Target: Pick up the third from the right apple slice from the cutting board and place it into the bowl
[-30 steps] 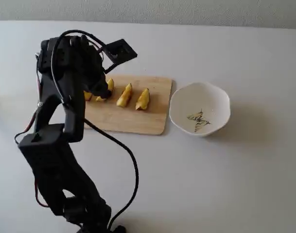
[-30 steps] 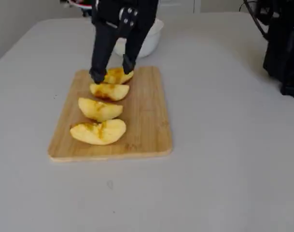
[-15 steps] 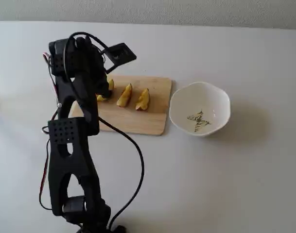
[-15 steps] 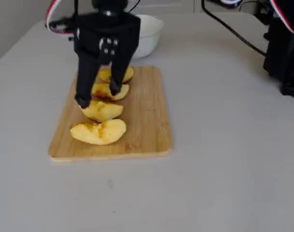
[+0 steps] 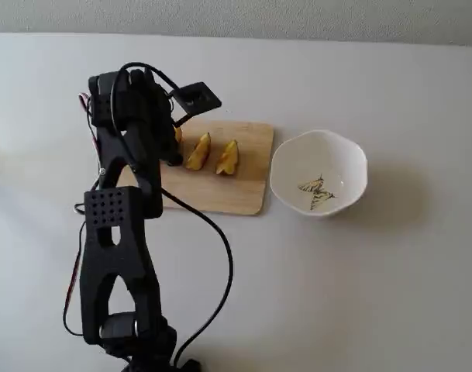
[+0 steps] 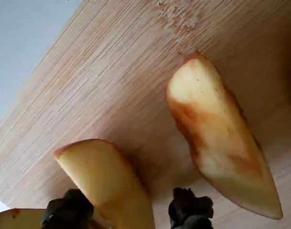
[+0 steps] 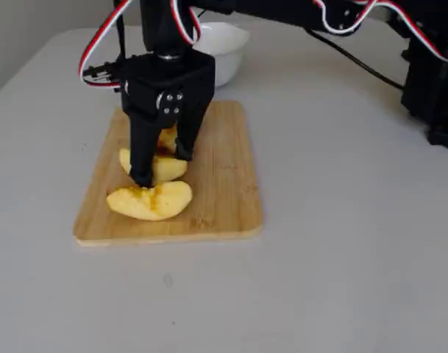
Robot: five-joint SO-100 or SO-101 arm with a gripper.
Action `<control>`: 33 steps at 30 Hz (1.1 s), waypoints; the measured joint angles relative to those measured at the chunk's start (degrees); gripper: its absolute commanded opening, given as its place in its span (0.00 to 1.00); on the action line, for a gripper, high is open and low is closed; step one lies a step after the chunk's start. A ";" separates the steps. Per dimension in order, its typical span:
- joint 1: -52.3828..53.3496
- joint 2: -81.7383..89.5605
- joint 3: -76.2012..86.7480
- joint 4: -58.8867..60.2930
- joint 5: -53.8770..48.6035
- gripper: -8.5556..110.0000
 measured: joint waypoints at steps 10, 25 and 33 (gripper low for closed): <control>0.00 -0.09 -0.18 -2.37 0.62 0.21; -0.44 -1.93 -4.13 -3.52 2.02 0.07; -0.44 -1.93 -12.57 -0.18 7.73 0.07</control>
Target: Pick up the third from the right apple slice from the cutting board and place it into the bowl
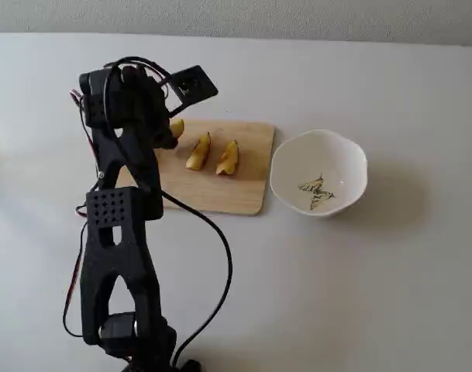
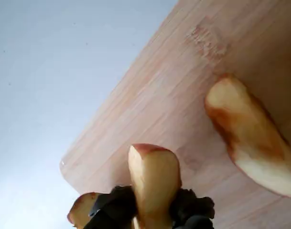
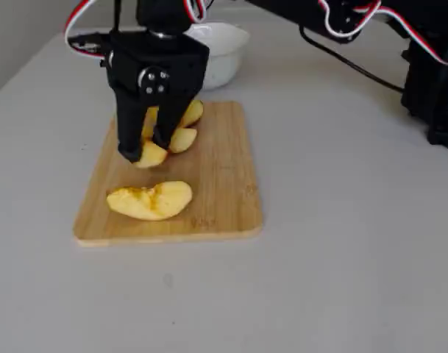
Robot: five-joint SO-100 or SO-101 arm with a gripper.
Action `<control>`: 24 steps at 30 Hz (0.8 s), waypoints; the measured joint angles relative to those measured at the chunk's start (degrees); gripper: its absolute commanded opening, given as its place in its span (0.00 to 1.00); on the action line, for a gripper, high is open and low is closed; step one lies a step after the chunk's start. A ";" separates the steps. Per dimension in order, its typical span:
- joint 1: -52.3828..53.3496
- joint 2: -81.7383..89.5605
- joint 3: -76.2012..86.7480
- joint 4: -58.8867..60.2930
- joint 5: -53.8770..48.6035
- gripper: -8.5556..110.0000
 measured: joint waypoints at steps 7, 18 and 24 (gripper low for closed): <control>6.33 11.69 -0.09 0.88 10.46 0.07; 28.04 30.67 0.09 0.88 15.29 0.07; 36.04 34.63 1.76 0.97 15.29 0.07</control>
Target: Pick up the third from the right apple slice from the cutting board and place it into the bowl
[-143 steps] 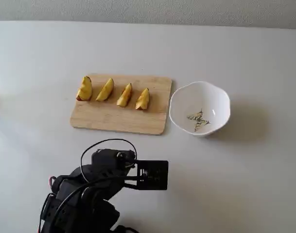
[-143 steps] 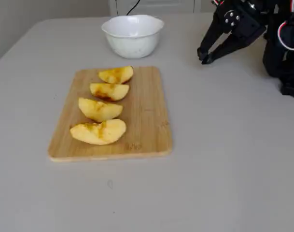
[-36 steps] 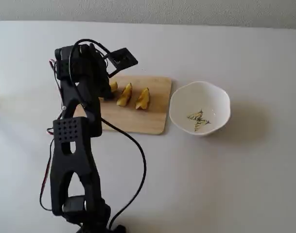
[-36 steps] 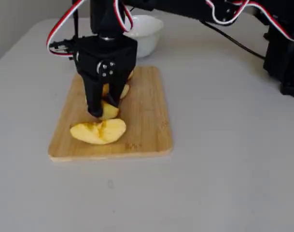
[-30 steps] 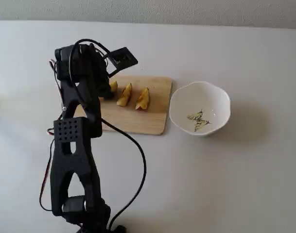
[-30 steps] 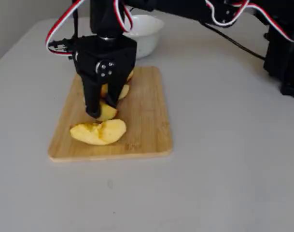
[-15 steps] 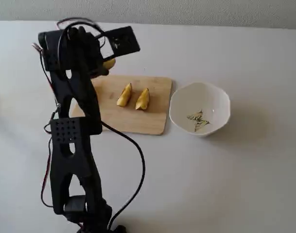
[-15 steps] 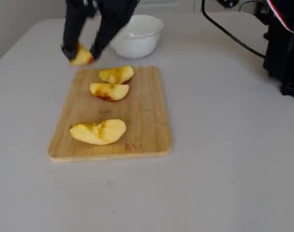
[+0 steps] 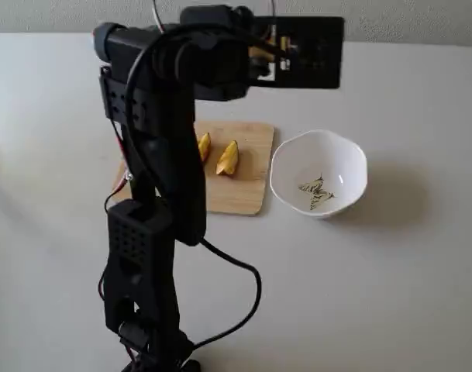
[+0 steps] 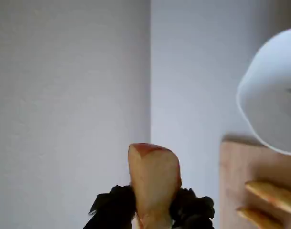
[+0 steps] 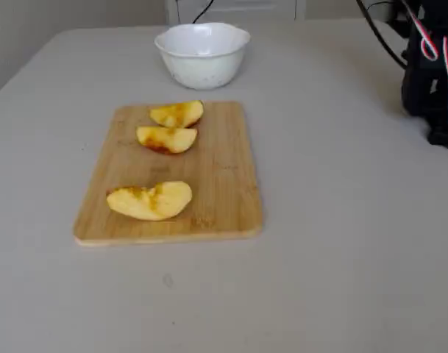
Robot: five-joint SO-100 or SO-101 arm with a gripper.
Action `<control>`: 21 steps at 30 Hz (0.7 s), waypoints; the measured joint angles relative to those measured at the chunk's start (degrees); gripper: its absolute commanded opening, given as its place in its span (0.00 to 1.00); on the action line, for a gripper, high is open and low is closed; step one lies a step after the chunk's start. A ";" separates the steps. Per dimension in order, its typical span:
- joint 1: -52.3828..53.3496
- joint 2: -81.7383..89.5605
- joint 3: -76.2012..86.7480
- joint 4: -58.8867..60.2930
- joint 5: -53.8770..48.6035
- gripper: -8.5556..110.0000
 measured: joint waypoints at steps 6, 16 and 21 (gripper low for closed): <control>6.06 0.00 0.97 0.00 0.00 0.07; 10.55 -1.41 0.97 0.00 0.00 0.12; 10.55 -2.55 0.97 0.00 0.00 0.27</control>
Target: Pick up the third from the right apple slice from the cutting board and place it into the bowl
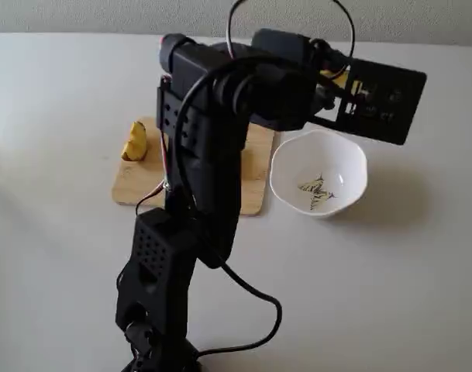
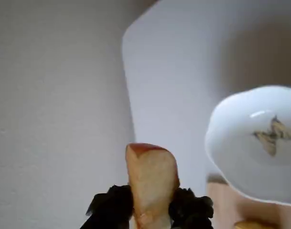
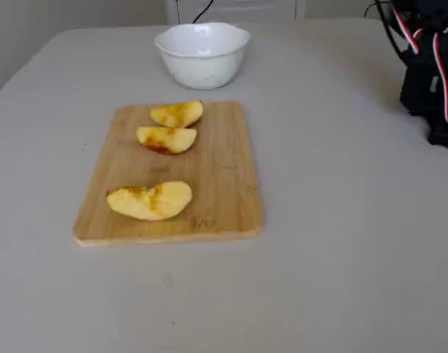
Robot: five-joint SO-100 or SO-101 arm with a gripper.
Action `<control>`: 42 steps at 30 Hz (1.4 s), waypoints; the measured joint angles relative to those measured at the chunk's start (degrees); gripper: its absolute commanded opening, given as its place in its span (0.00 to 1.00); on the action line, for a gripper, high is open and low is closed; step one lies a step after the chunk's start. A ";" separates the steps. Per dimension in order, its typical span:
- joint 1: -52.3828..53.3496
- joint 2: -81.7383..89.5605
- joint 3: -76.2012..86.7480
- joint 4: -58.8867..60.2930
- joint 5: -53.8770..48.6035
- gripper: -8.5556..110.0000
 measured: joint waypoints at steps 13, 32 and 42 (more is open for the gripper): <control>0.00 -2.37 0.00 0.00 0.00 0.13; -20.21 40.61 25.93 0.00 2.72 0.07; -33.57 82.62 57.39 -0.44 7.38 0.07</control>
